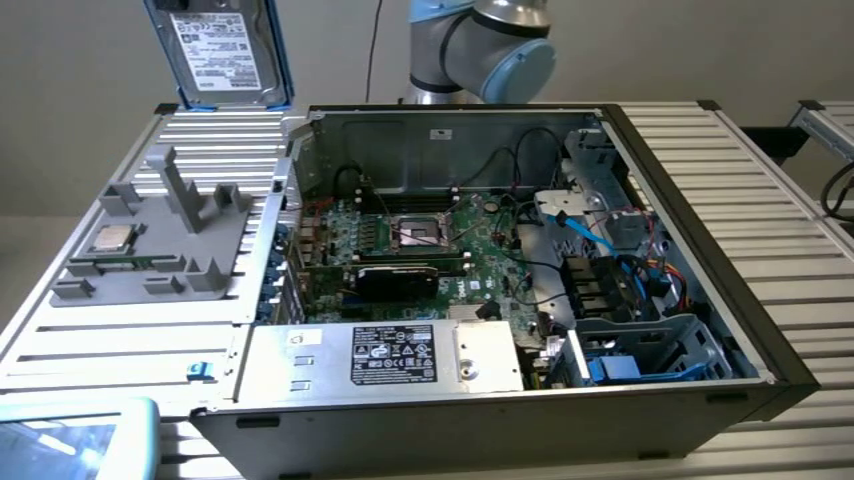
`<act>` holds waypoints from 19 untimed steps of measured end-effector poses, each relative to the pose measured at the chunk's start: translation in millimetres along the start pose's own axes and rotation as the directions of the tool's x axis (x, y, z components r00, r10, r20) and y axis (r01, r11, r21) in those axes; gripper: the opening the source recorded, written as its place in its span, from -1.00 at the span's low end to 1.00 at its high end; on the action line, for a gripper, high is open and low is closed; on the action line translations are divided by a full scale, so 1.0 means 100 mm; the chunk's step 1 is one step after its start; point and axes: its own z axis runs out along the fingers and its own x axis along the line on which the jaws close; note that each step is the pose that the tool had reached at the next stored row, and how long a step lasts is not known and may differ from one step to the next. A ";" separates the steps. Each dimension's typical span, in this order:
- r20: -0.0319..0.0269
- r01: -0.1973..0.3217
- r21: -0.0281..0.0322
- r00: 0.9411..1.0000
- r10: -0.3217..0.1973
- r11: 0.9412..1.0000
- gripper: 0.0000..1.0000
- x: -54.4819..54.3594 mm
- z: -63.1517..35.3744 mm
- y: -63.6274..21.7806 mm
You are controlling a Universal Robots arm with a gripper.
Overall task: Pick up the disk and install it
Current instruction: 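Pick up the disk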
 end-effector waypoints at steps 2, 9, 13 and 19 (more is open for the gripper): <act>0.000 0.000 0.000 1.000 0.000 1.000 -0.25 0.04 -0.006 -0.055; 0.000 0.000 0.000 1.000 0.000 1.000 -0.25 0.19 -0.041 -0.261; 0.000 0.000 0.000 1.000 0.000 1.000 -0.25 0.28 -0.065 -0.392; 0.000 0.000 0.000 1.000 0.000 1.000 -0.25 0.40 -0.101 -0.588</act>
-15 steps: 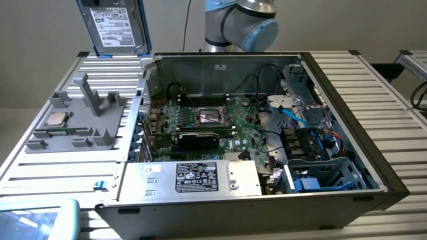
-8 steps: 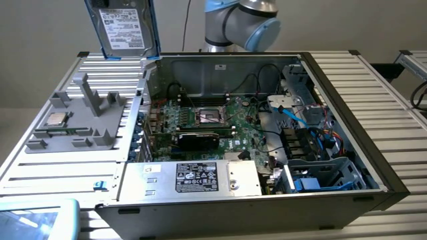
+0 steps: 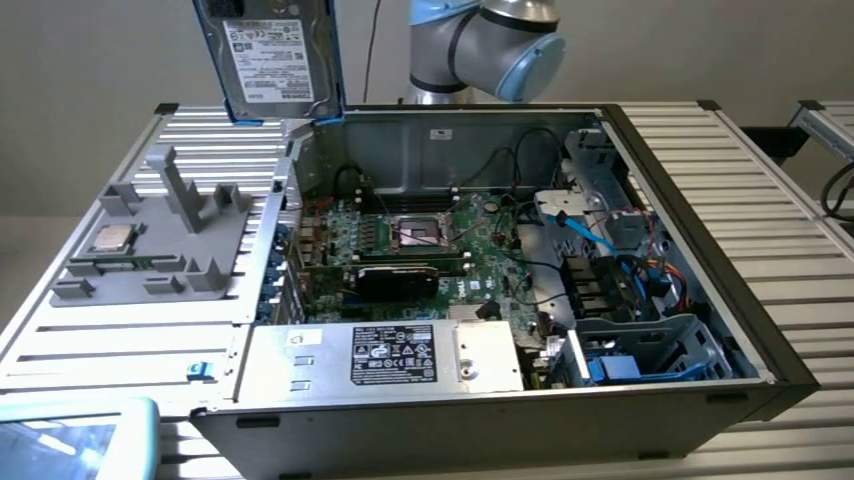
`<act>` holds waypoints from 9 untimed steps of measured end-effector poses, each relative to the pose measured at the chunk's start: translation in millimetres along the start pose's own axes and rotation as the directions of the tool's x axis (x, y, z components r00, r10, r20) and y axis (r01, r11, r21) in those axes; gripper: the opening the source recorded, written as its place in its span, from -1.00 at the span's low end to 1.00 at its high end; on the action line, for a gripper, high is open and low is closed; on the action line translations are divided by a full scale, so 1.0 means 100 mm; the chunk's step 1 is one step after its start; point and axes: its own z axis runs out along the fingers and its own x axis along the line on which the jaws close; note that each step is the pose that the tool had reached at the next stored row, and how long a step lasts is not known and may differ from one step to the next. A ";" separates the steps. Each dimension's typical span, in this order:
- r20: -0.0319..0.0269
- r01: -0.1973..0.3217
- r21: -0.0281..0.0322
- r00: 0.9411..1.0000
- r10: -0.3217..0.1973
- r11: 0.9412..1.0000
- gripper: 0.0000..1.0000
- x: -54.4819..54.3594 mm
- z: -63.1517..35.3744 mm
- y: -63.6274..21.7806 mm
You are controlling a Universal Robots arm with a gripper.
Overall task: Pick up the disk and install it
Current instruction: 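Pick up the disk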
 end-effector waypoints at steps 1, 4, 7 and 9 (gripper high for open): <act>0.000 0.000 0.000 1.000 0.000 1.000 -0.25 0.02 -0.007 -0.031; 0.000 0.000 0.000 1.000 0.000 1.000 -0.25 0.09 -0.022 -0.125; 0.000 0.000 0.000 1.000 0.000 1.000 -0.25 0.15 -0.034 -0.225; 0.000 0.000 0.000 1.000 0.000 1.000 -0.25 0.19 -0.039 -0.299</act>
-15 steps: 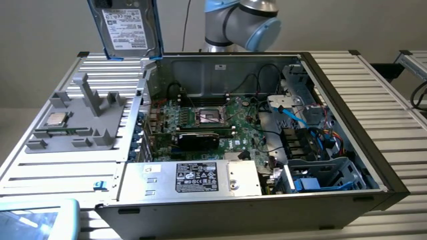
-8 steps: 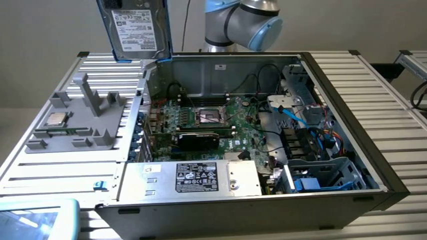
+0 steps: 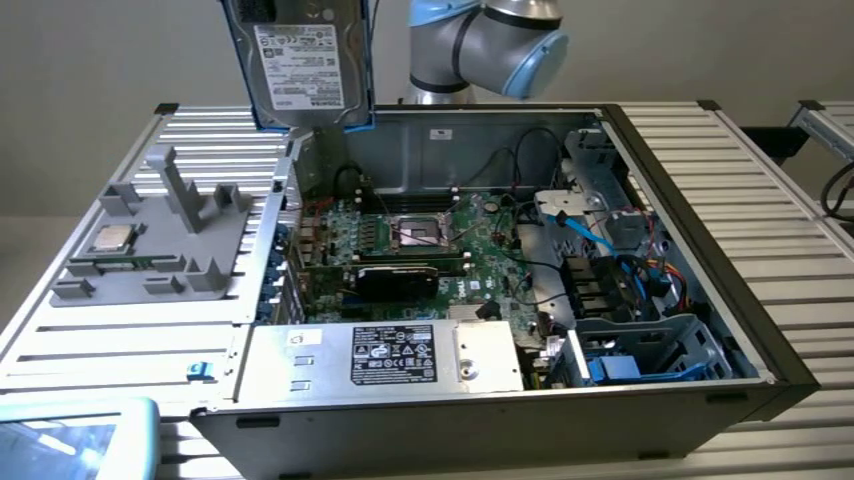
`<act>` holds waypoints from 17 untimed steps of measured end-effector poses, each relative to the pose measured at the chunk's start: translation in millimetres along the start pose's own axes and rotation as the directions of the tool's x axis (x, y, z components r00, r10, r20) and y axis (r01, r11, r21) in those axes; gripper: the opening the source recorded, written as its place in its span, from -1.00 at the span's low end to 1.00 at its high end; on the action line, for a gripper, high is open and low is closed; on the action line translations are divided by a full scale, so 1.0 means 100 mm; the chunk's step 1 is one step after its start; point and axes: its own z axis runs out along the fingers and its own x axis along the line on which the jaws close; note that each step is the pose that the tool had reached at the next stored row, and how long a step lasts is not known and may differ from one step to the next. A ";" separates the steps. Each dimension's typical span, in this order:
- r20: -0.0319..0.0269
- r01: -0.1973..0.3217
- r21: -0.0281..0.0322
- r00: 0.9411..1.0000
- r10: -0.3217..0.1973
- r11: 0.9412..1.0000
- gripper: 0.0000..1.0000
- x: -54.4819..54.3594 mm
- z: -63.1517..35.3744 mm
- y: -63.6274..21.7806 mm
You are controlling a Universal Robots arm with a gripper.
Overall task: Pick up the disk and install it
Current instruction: 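Pick up the disk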
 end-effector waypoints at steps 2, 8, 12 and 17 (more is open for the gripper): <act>0.000 0.000 0.000 1.000 0.000 1.000 -0.25 0.03 -0.004 -0.077; 0.000 0.000 -0.002 1.000 0.000 1.000 -0.25 0.13 -0.013 -0.322; 0.000 0.000 -0.003 1.000 0.000 1.000 -0.25 0.18 -0.020 -0.482; 0.000 0.000 -0.004 1.000 0.000 1.000 -0.25 0.25 -0.027 -0.697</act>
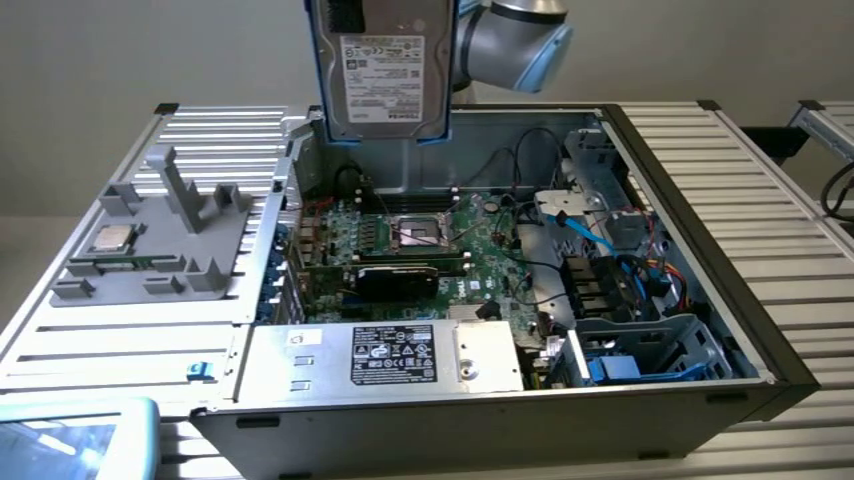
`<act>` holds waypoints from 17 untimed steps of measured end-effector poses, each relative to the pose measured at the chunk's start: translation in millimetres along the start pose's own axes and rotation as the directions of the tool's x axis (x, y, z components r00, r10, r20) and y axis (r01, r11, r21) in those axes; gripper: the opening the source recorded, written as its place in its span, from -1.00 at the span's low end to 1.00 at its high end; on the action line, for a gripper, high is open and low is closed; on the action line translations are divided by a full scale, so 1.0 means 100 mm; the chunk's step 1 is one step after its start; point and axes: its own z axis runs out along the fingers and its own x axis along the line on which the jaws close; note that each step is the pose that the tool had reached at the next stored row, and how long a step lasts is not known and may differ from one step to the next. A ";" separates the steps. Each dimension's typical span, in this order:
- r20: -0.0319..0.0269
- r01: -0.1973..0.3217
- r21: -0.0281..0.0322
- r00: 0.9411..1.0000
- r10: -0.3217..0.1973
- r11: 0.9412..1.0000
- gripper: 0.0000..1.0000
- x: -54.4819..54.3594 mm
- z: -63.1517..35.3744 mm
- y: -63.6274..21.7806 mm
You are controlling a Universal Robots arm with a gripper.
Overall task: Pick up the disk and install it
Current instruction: 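Pick up the disk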
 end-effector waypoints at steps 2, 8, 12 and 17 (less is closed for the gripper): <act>0.000 0.000 -0.002 1.000 0.000 1.000 -0.25 0.03 -0.005 -0.086; -0.002 0.000 -0.009 1.000 0.000 1.000 -0.25 0.10 -0.017 -0.336; -0.007 0.000 -0.013 1.000 0.000 1.000 -0.25 0.14 -0.028 -0.475; -0.021 -0.001 -0.019 1.000 0.000 1.000 -0.25 0.19 -0.038 -0.607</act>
